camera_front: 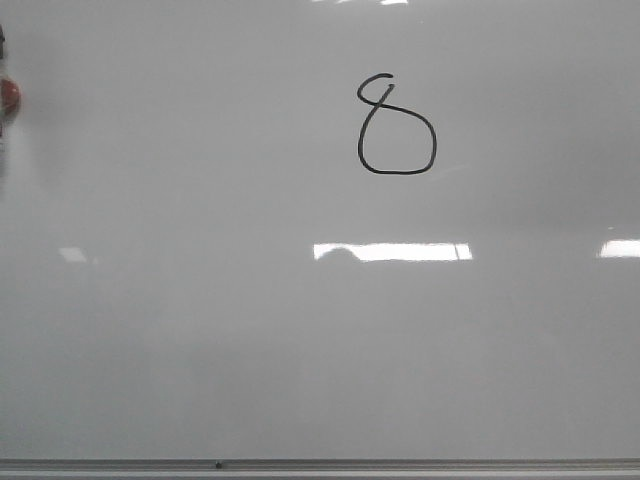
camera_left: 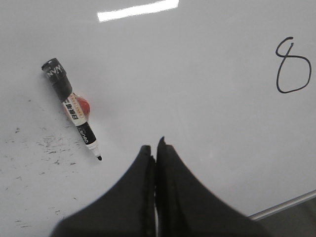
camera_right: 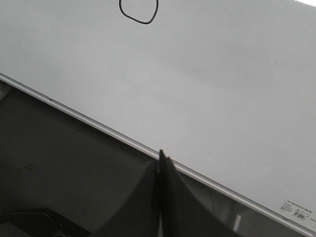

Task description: Write number 8 on whiteboard

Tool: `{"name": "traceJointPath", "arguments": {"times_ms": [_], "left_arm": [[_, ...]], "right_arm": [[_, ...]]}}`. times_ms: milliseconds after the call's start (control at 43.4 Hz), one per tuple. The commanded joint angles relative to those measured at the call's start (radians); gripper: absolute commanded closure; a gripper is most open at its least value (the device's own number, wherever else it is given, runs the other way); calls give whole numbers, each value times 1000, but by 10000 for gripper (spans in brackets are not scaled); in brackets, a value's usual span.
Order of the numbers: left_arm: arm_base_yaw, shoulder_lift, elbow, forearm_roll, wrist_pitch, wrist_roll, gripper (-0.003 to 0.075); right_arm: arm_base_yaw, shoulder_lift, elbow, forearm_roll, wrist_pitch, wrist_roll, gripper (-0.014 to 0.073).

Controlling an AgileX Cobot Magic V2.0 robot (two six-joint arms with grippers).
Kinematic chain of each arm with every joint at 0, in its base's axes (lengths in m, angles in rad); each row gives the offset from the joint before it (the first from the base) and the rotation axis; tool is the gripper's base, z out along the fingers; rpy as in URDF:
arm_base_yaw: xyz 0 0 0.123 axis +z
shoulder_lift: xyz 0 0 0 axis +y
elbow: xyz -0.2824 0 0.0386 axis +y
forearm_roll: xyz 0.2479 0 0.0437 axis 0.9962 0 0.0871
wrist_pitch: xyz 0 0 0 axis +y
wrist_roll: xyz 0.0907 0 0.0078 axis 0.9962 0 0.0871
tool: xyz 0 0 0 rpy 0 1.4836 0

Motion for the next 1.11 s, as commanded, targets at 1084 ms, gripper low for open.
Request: {"name": "traceJointPath", "arguments": {"times_ms": [1084], "left_arm": [[352,-847,915,-1,-635,-11,741]], "right_arm": [[-6,6,-22,-9,-68,1,701]]}}
